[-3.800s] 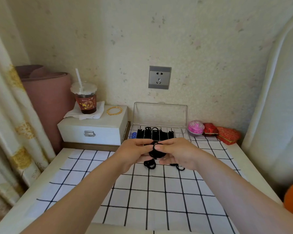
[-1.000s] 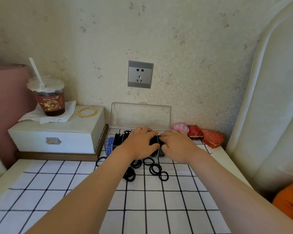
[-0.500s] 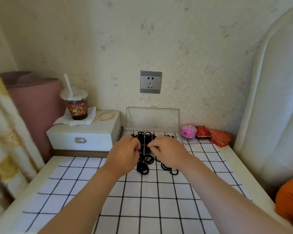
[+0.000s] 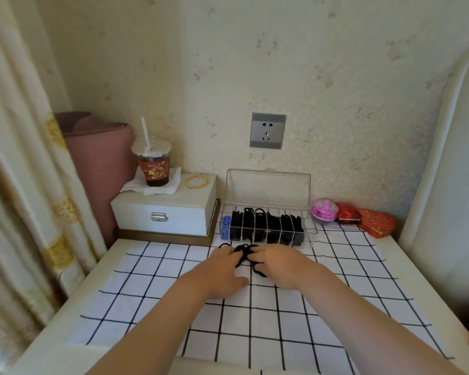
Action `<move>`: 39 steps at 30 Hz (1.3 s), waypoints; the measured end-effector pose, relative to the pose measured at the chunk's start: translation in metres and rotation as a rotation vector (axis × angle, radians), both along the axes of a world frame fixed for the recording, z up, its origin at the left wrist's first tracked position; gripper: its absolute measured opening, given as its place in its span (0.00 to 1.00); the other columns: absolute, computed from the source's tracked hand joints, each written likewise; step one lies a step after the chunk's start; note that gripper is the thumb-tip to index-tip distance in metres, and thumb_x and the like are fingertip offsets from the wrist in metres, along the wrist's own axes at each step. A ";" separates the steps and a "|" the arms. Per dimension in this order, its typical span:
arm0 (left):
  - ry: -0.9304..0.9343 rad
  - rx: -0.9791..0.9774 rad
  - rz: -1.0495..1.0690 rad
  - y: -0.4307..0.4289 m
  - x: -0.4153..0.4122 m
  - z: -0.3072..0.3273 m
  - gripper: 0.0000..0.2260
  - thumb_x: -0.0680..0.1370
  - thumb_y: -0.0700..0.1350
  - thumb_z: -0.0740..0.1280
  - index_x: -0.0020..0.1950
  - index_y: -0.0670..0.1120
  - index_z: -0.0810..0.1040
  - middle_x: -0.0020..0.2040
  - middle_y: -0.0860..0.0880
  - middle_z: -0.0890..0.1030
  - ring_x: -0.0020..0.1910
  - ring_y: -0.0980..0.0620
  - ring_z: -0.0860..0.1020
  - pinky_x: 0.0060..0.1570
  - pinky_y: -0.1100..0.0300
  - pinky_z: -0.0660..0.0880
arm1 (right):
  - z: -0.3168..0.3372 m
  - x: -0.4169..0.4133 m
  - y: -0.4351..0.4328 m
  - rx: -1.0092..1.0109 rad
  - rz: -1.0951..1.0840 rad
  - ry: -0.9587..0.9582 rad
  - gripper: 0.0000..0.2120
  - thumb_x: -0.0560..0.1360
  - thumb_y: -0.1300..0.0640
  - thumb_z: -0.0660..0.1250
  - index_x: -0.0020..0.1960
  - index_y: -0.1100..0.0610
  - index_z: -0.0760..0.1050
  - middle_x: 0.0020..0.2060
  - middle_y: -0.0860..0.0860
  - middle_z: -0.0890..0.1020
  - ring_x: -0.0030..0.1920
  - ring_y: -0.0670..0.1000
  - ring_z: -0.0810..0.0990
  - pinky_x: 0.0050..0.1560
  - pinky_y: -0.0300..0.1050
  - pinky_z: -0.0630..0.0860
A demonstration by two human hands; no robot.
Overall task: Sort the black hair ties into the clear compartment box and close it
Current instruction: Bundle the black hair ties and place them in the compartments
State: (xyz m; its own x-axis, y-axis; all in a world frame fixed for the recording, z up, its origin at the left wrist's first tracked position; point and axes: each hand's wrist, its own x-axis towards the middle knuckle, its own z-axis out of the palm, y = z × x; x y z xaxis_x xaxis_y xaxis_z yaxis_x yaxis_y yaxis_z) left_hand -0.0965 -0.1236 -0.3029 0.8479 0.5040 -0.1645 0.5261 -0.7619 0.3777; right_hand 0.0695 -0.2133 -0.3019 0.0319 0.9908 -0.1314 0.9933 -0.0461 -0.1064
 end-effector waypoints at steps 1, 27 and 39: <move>0.004 -0.004 -0.018 -0.003 0.000 0.001 0.32 0.79 0.56 0.64 0.80 0.50 0.56 0.74 0.51 0.62 0.74 0.50 0.58 0.72 0.54 0.63 | 0.001 0.003 -0.005 0.000 -0.032 0.042 0.15 0.83 0.56 0.58 0.66 0.55 0.77 0.65 0.49 0.78 0.62 0.54 0.77 0.61 0.52 0.74; 0.109 0.221 0.171 0.016 0.039 0.006 0.12 0.80 0.49 0.65 0.61 0.53 0.82 0.57 0.49 0.81 0.55 0.48 0.79 0.55 0.53 0.78 | 0.012 0.025 -0.005 0.016 -0.270 -0.029 0.14 0.79 0.51 0.66 0.64 0.45 0.80 0.62 0.47 0.79 0.60 0.53 0.79 0.56 0.48 0.76; -0.301 -0.339 0.198 0.011 0.024 0.023 0.04 0.79 0.44 0.66 0.52 0.52 0.78 0.45 0.51 0.81 0.44 0.55 0.80 0.45 0.63 0.76 | 0.029 0.033 -0.007 0.244 -0.379 0.241 0.07 0.78 0.57 0.67 0.49 0.51 0.83 0.42 0.45 0.84 0.44 0.48 0.82 0.48 0.47 0.79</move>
State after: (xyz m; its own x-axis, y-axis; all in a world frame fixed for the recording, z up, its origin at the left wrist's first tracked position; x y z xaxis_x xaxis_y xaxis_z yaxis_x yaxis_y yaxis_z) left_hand -0.0727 -0.1130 -0.2802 0.7765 0.6205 -0.1094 0.4777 -0.4664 0.7445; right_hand 0.1021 -0.2207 -0.2732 0.3926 0.9181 0.0542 0.8575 -0.3441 -0.3826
